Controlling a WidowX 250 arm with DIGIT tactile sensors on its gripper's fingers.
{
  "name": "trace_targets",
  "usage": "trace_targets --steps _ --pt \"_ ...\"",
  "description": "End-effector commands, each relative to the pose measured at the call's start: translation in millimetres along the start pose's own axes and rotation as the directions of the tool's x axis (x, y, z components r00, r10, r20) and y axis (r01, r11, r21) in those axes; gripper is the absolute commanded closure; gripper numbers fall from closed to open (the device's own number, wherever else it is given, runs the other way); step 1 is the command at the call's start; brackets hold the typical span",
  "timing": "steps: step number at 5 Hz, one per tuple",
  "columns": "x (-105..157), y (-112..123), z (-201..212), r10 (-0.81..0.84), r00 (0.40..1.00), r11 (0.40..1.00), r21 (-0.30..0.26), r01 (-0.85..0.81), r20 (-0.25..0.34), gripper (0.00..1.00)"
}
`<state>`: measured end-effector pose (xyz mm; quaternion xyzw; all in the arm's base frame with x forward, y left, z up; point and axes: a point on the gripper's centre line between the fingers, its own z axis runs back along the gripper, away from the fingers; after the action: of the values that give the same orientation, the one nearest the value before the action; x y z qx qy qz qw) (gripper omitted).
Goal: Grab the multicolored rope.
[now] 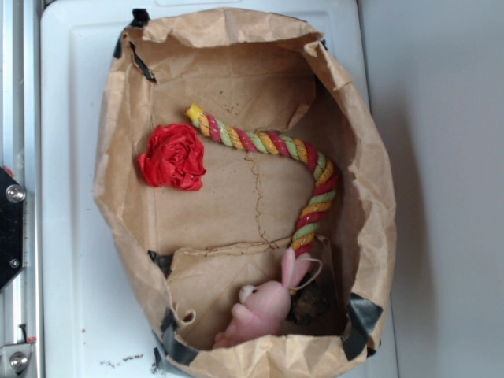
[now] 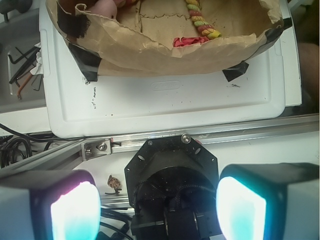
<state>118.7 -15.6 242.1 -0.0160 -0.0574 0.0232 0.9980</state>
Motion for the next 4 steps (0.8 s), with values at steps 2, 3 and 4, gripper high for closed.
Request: trace_targets --steps 2,3,4 --pt "43 -1 -6 -0.014 0.999 1.000 -0.002 0.014 0.047 0.00" --pt "76 0 -18 -0.047 0.996 0.999 0.007 0.047 0.082 0.00" --pt "97 1 -27 -0.072 0.990 0.997 0.036 0.068 0.124 0.00"
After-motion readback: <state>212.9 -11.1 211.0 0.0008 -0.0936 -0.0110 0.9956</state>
